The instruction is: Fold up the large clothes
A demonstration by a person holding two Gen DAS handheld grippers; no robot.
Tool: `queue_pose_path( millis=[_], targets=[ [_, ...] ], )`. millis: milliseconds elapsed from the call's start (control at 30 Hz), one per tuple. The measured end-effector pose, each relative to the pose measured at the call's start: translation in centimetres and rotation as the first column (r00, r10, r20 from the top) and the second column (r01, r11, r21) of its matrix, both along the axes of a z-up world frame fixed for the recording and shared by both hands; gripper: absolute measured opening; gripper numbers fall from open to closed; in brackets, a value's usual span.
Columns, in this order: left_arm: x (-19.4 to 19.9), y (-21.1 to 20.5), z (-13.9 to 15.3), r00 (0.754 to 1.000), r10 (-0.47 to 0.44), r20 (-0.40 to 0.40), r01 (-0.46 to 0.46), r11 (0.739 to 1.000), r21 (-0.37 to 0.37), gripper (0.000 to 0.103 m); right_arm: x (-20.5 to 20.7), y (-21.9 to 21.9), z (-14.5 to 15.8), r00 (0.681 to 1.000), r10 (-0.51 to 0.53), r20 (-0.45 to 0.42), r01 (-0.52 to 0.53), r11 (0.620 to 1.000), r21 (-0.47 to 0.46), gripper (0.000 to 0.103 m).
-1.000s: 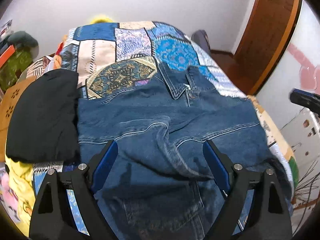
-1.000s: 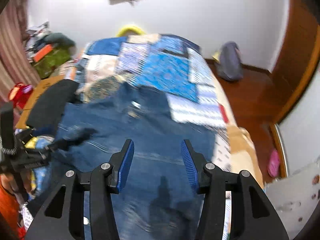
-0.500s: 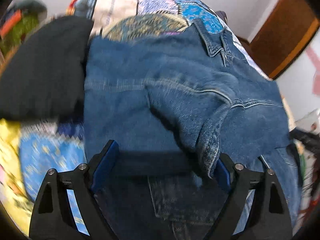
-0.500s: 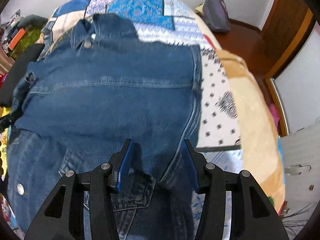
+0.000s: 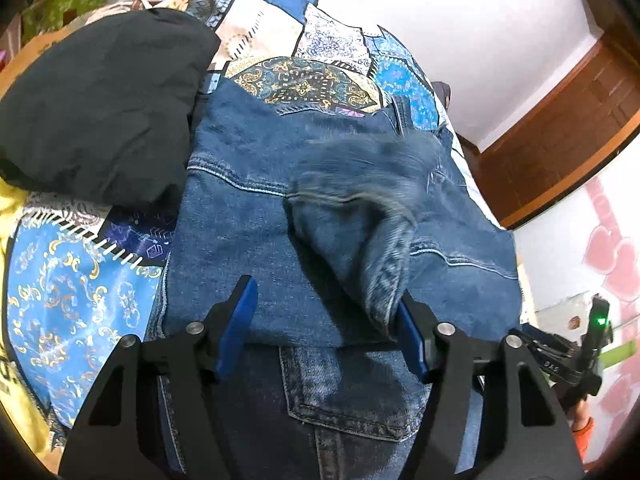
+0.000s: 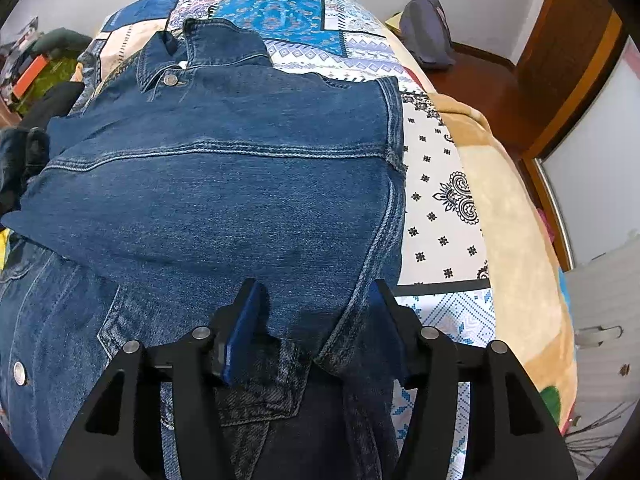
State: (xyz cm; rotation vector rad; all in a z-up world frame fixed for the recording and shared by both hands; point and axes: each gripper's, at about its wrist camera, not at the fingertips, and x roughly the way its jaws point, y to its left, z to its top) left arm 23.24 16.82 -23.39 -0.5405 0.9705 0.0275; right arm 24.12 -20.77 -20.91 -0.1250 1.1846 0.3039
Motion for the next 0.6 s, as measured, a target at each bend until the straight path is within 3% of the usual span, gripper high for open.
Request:
queue_pose_path(
  millis=[100,233,333,500,600],
  targets=[
    [0.2,-0.1,-0.6,1.000,-0.014,-0.022,0.014,1.000,-0.021,0.049,0.0,0.1,-0.2,1.000,-0.007,-0.004,0.007,1.000,-0.001,0.053],
    [0.6,-0.1,-0.7,1.000,-0.020,-0.021,0.019,0.999,-0.040,0.047,-0.2,0.4,-0.2,1.000,-0.003,0.007,0.004,1.000,-0.019,0.053],
    [1.0,-0.2,-0.3,1.000,-0.014,-0.017,0.014,1.000,-0.008,0.038,-0.1,0.5,-0.1,1.000,0.000,0.009,0.000,1.000,-0.026,0.053],
    [1.0,-1.8,2.8,0.998,-0.025,0.064,0.013,0.982,0.186,0.023,-0.2,0.5,0.8,1.000,0.010,0.023,-0.009,0.999,-0.047,0.053],
    [0.5,-3.4,5.2,0.989,-0.060,0.137,0.012,0.945,0.326,0.022,-0.3,0.5,1.6,0.999,0.010,0.052,-0.007,0.999,-0.051,0.053]
  ],
)
